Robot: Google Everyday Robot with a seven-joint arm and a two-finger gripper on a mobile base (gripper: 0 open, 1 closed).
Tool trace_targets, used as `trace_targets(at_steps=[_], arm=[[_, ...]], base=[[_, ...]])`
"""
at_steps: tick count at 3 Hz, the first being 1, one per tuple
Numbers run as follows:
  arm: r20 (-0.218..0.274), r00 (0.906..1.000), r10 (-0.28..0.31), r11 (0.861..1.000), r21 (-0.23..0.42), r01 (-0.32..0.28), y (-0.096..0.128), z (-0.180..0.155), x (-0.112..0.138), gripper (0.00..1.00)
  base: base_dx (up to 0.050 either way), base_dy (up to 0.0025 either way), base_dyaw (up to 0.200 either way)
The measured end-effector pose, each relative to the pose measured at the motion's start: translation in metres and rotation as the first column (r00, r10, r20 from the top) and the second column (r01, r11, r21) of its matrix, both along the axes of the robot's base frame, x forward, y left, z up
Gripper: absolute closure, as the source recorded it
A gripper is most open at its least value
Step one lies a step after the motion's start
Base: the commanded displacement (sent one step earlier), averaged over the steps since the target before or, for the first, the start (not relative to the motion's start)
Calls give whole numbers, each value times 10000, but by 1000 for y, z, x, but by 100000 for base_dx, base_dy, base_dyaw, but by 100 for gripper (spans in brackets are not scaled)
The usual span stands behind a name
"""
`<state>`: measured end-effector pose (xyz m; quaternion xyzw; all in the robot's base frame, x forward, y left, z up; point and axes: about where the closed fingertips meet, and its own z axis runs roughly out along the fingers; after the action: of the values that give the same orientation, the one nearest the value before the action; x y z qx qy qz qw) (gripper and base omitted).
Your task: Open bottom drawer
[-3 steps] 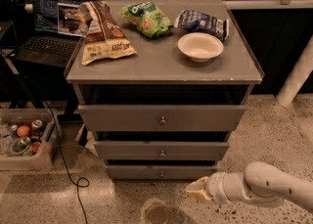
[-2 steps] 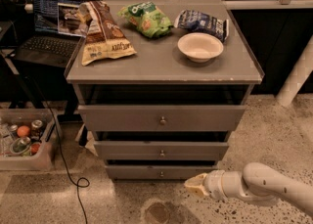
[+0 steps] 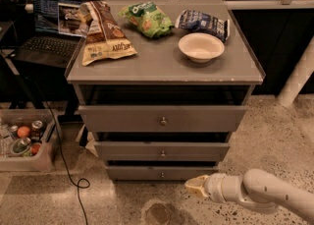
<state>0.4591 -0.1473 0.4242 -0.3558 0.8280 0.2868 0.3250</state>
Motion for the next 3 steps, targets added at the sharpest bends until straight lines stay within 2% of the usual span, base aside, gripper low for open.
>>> trace_targets(at_steps=[1,2,3], arm=[[501,9871,-1520,9882,258,1508,-10,-11,14,100],[813,9560,-2819,9593,431,2792,-26,-23,30,100],[824,9551,-2845,9586,406,2820,-26,-23,31,100]], base=[[0,0,0],[0,0,0],[0,0,0]])
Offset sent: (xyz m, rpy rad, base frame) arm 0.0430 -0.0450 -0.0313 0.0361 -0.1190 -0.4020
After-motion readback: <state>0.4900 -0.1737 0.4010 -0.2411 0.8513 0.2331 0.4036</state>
